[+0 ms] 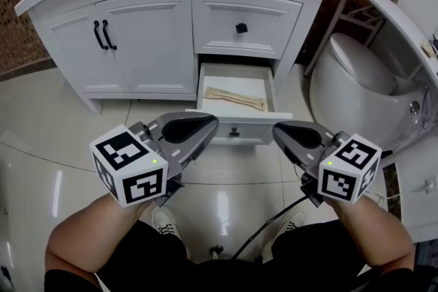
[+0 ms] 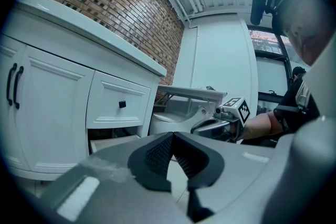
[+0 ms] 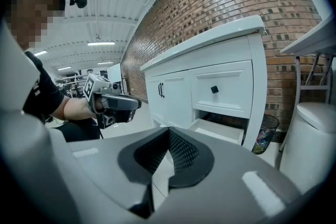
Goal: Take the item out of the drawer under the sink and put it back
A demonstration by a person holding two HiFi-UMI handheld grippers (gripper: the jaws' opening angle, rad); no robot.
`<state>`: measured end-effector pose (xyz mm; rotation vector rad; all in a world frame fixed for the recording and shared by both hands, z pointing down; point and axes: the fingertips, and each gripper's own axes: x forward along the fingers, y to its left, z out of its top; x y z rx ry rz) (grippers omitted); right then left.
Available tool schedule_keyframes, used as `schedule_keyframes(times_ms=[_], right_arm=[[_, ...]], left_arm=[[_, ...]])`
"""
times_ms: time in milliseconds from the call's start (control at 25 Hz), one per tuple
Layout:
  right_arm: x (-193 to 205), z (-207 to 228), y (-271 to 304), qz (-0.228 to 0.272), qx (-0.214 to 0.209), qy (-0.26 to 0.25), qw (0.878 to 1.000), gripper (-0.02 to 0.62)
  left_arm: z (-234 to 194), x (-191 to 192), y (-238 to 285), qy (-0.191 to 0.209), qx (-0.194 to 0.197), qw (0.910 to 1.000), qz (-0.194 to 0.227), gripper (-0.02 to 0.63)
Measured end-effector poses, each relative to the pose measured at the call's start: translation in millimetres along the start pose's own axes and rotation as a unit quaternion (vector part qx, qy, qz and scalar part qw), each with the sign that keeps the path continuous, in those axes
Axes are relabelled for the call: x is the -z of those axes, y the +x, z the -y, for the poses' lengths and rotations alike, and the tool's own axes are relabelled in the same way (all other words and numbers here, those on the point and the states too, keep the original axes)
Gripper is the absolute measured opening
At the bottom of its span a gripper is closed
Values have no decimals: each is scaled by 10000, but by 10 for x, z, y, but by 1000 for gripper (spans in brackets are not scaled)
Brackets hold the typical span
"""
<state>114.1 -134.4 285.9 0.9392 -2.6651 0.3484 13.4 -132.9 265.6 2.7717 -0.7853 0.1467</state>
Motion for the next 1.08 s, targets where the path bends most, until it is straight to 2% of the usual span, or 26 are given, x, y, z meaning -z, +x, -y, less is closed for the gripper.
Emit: schedule_keyframes(times_ms=[1080], right_arm=[[45,-66,42,-158,-132,-53,9998,6]], left_arm=[[-26,16,1,-23,-24,10000,-18,6]])
